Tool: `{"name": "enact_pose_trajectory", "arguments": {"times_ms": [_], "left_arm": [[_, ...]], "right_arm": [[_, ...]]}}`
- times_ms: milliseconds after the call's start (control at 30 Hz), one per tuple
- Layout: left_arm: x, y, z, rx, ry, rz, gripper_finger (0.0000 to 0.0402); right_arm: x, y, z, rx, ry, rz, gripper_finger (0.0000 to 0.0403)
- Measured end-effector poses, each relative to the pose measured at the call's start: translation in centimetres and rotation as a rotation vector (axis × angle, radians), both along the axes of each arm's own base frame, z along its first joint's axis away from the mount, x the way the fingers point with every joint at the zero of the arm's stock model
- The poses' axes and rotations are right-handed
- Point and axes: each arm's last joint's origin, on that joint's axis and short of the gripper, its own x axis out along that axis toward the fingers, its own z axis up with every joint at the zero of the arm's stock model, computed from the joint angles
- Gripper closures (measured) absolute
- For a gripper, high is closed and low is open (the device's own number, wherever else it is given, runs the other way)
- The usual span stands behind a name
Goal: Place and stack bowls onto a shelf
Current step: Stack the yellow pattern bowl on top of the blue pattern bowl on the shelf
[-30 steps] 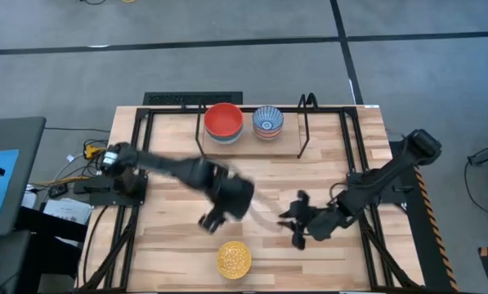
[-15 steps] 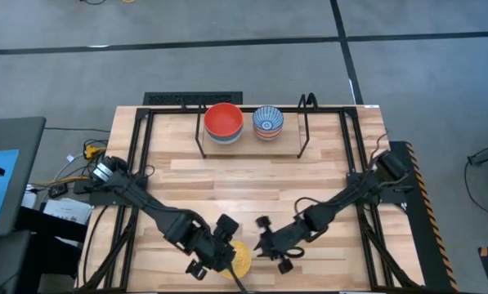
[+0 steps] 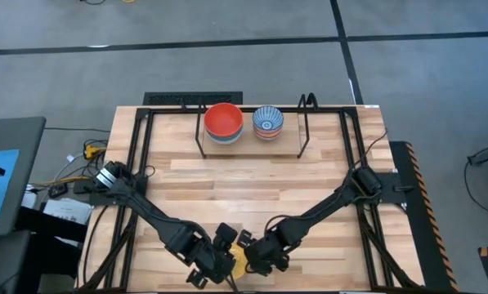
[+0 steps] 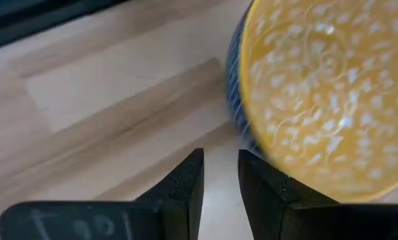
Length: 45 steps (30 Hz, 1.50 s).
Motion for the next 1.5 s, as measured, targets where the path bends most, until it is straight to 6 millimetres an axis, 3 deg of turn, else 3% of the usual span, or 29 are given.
{"name": "enact_pose_trajectory", "arguments": {"times_ms": [233,433,700,1500], "left_arm": [[-0.7,-1.2,-0.4,0.010,0.000,-0.001,0.0215],[-1.2,-2.0,-0.6,0.018,0.006,-0.013,0.0215],[-1.2,-1.8,-0.6,0.043,-0.013,0.038,0.0215],[-1.3,-1.8,-0.7,0.021,0.019,0.013,0.0215]], "right_arm": [[-0.4,-0.2,0.3,-0.083,0.052,0.000,0.0284],[-0.2,0.2,2.2,-0.061,-0.052,0.020,0.0284],[0.6,0.6,2.0,-0.032,-0.135,0.043,0.0284],[1.5,-0.6,2.0,0.016,-0.132,0.128,0.0284]]}}
